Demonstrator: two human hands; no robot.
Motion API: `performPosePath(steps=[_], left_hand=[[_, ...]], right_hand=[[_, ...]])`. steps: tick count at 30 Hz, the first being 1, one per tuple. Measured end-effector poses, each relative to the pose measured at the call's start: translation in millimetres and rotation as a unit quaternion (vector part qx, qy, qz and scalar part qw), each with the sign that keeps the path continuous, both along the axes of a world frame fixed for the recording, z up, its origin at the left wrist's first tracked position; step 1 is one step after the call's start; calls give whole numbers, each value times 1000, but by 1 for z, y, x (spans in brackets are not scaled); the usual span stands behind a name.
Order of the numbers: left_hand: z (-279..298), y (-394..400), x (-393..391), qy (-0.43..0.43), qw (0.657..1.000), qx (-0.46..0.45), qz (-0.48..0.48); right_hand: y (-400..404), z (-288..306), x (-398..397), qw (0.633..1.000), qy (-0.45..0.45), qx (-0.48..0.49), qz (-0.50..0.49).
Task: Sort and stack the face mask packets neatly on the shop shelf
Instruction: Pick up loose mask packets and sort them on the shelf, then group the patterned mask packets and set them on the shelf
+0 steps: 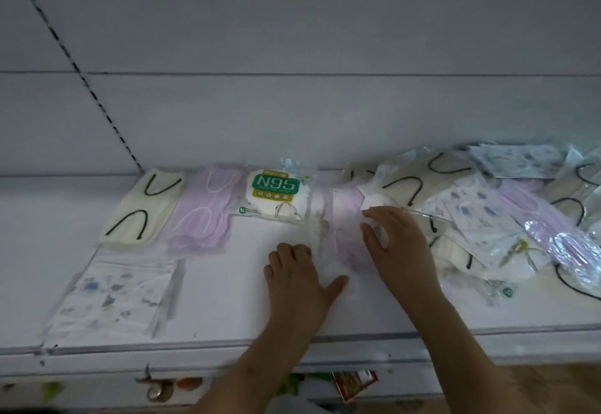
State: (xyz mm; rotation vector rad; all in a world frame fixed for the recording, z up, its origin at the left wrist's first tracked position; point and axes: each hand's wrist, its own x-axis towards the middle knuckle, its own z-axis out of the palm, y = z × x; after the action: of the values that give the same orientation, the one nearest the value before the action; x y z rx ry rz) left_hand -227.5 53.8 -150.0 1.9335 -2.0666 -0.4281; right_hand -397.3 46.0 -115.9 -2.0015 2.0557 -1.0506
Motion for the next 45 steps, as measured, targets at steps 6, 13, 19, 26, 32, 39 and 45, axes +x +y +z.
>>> performPosePath(steps=[6,13,19,26,32,39,45], left_hand=[[25,-11,36,192,977,91,-29],[60,-1,101,272,956,-86,-71],[27,0,135,82,935,-222,-265],[37,27,154,248,966,-65,-39],[67,50,195,469,870,10,154],[45,50,272,338,881,-115,311],[18,45,314,152,933,-98,310]], right_hand=[[19,-2,7,998,-61,4,-4],[23,29,56,886,-402,229,28],[8,31,70,798,-537,273,-16],[5,14,92,792,-538,287,17],[2,11,161,784,-526,314,98],[-3,16,236,853,-378,313,178],[6,2,264,919,-231,284,144]])
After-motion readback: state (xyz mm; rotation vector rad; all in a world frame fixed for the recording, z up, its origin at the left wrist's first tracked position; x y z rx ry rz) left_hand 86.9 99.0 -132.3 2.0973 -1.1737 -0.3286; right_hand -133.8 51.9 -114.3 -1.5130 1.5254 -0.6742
